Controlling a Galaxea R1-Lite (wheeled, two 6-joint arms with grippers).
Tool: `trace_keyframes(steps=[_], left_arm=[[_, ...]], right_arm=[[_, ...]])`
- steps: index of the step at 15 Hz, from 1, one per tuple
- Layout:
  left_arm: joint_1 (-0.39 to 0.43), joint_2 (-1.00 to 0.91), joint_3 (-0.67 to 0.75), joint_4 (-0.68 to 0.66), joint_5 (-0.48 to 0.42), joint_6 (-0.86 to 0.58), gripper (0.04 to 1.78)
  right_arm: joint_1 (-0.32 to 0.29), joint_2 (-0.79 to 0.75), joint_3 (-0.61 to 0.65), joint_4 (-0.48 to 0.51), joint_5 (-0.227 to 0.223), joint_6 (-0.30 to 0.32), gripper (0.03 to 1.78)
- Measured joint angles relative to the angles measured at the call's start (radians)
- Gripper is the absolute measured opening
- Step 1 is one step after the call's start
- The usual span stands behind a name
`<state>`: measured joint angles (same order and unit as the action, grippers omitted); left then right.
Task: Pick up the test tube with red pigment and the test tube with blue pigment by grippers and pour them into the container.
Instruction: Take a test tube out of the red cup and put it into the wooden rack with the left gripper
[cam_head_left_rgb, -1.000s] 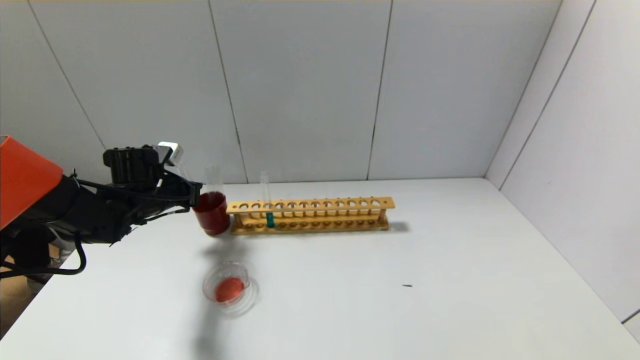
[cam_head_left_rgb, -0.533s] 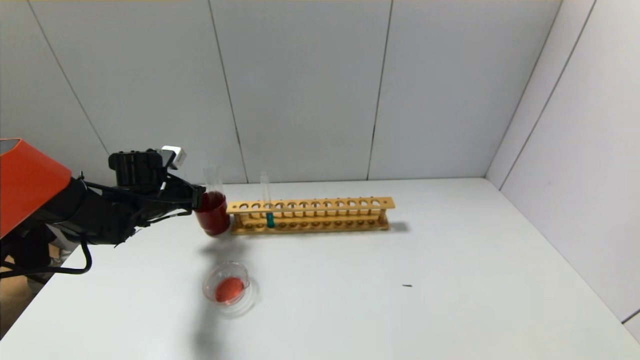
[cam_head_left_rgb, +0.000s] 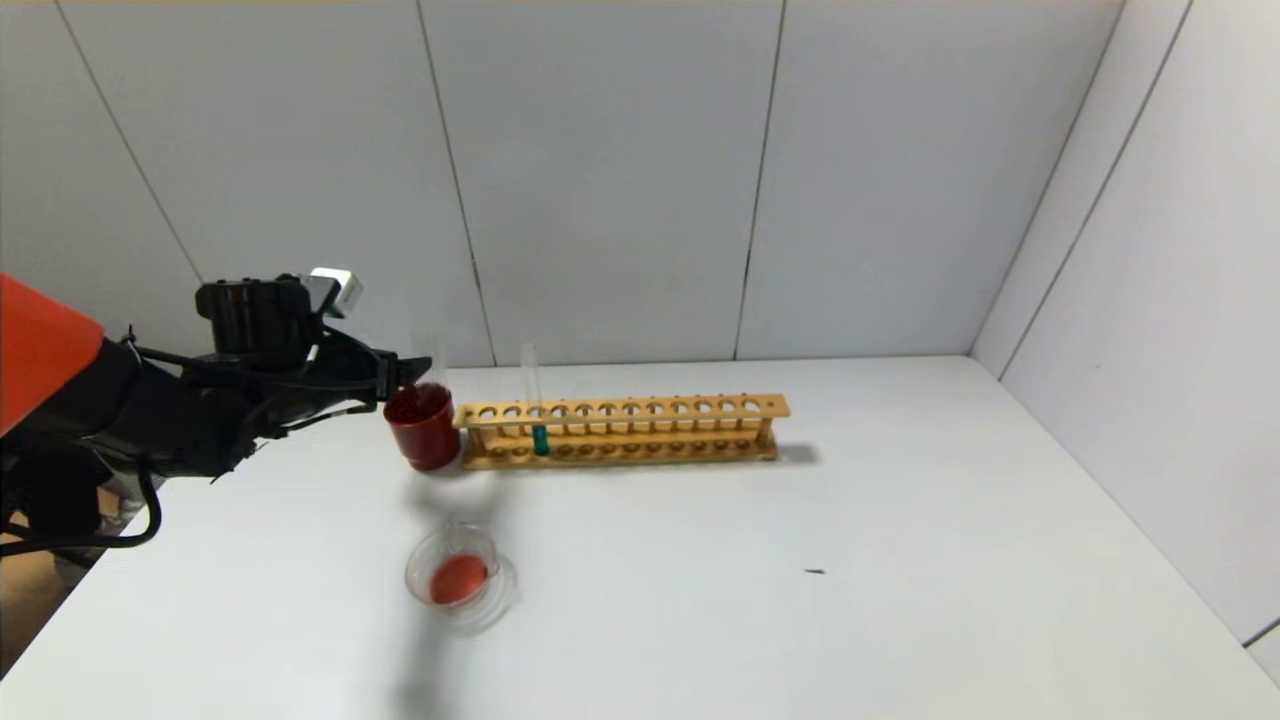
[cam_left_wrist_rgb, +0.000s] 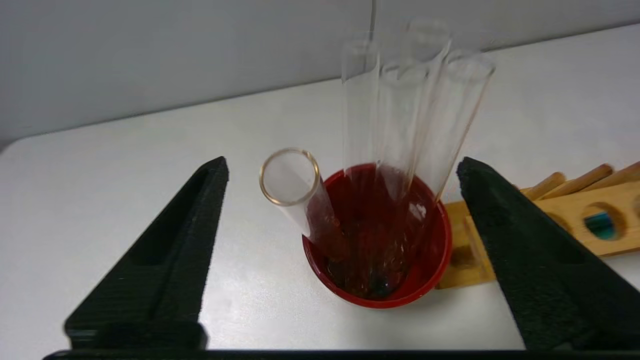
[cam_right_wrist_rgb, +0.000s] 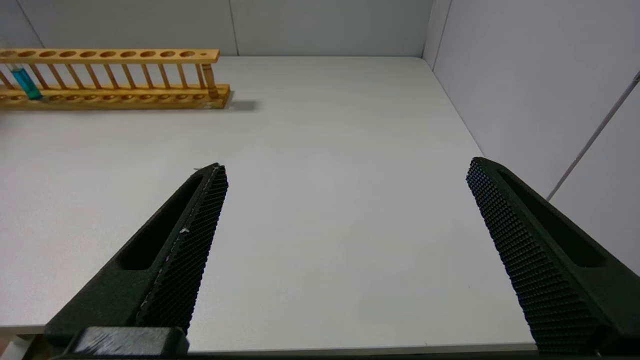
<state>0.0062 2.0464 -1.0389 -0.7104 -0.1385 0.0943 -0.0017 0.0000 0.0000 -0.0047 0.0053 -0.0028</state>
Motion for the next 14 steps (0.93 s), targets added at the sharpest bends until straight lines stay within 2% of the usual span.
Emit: trace_keyframes(steps=[2, 4, 8, 14], left_arm=[[-0.007, -0.047, -0.004, 0.026, 0.000, 0.001, 1.74], [-0.023, -0.103, -0.003, 0.050, 0.001, 0.000, 1.75], [-0.135, -0.206, 0.040, 0.119, 0.001, -0.008, 1.75], [-0.272, -0.217, 0.111, 0.110, 0.008, -0.035, 1.75]], right_arm=[[0.000, 0.000, 0.000, 0.000, 0.000, 0.000, 1.75], [0.000, 0.000, 0.000, 0.000, 0.000, 0.000, 1.75], [0.000, 0.000, 0.000, 0.000, 0.000, 0.000, 1.75], [0.000, 0.000, 0.000, 0.000, 0.000, 0.000, 1.75]])
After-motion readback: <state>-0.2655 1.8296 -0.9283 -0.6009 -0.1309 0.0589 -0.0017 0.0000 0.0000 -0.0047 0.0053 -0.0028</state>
